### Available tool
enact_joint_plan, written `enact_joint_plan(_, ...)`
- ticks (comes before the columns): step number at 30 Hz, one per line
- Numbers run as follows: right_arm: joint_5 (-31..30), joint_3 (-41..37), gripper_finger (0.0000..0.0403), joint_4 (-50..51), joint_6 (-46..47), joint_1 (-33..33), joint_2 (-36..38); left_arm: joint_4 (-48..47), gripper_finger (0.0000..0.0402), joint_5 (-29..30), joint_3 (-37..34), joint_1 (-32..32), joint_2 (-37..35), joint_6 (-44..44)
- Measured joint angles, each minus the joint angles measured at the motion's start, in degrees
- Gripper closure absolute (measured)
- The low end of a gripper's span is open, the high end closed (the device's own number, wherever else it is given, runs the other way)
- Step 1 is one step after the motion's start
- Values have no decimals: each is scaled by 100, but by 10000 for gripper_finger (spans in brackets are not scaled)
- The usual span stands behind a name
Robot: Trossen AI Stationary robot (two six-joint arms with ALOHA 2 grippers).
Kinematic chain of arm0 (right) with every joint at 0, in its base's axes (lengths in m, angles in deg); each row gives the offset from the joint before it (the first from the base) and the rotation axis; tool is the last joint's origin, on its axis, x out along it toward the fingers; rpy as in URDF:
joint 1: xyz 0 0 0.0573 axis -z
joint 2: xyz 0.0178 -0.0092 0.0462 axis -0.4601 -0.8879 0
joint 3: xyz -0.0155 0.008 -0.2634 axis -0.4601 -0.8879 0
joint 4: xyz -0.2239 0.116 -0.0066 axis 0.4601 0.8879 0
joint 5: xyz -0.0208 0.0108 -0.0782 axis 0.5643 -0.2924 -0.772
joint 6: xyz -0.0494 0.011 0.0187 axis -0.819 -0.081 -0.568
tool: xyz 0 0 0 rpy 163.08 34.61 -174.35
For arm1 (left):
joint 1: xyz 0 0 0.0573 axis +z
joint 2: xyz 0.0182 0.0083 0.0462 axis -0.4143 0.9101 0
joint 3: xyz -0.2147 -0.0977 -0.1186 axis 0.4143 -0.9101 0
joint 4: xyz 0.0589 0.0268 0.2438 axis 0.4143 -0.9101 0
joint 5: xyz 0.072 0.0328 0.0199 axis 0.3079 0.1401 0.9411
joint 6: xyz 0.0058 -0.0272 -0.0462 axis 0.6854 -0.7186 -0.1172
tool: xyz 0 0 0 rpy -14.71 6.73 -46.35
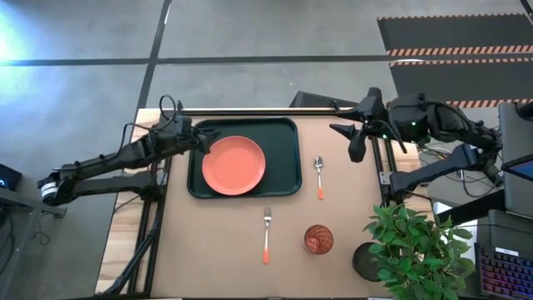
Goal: Pick and place plate/cup/fork/spoon on tray
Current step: Put the orange glass to the top right of the orange plate on the black tray
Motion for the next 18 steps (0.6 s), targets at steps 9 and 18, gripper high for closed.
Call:
enact_joint_plan(9, -321, 788, 243, 2289, 1605, 0, -657, 6, 228, -2, 0, -2, -63, -2)
enact_joint_plan(18, -408, 1036, 243, 3459, 2567, 0, -1300, 4, 228, -3, 0, -4, -76, 35)
